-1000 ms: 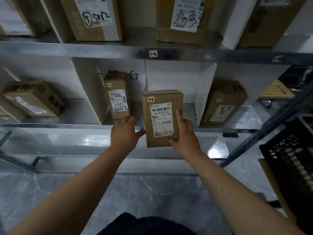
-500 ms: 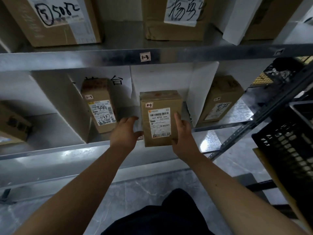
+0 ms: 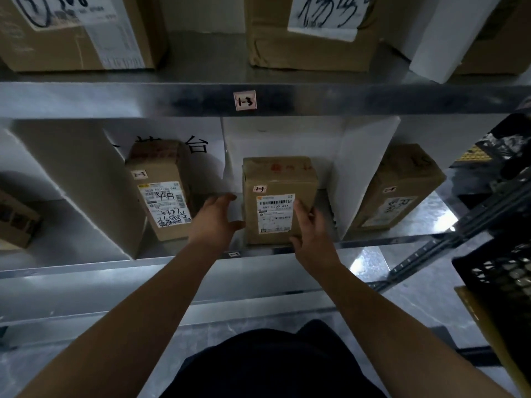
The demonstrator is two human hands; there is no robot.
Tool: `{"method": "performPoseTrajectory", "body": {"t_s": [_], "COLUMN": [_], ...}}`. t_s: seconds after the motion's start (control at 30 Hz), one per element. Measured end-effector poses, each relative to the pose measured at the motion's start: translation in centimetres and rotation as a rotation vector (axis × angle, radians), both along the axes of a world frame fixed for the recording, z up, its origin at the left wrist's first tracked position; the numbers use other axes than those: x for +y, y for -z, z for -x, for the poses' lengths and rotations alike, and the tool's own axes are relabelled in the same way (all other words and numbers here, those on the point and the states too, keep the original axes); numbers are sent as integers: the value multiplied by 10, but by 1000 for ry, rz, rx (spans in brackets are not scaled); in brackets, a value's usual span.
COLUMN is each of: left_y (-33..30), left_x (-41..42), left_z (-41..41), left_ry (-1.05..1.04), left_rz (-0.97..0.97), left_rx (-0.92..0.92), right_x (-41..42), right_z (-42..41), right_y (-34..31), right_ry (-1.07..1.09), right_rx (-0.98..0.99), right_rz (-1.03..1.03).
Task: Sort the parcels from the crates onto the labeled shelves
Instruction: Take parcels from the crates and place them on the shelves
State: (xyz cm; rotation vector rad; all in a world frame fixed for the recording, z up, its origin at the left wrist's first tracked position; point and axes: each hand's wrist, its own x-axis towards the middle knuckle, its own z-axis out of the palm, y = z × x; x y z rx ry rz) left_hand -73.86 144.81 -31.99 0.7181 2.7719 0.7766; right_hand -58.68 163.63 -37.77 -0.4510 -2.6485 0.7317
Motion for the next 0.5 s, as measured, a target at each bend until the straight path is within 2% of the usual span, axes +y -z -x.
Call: {"method": "performPoseTrajectory", "body": {"t_s": [0.17, 0.33, 0.5], "left_y": [13, 24, 32], "left_x": [16, 30, 34], "left_z": [14, 28, 42], "left_ry": [-28, -47, -80], "left_rz": [-123, -167, -197], "left_rx": [-26, -13, -44], "right_x": [23, 34, 40], "right_z": [16, 34, 41], "right_y": [13, 24, 30], "right_ry": [-27, 29, -5], "right_rx": [101, 249, 221], "right_rz": [-56, -219, -167]}}
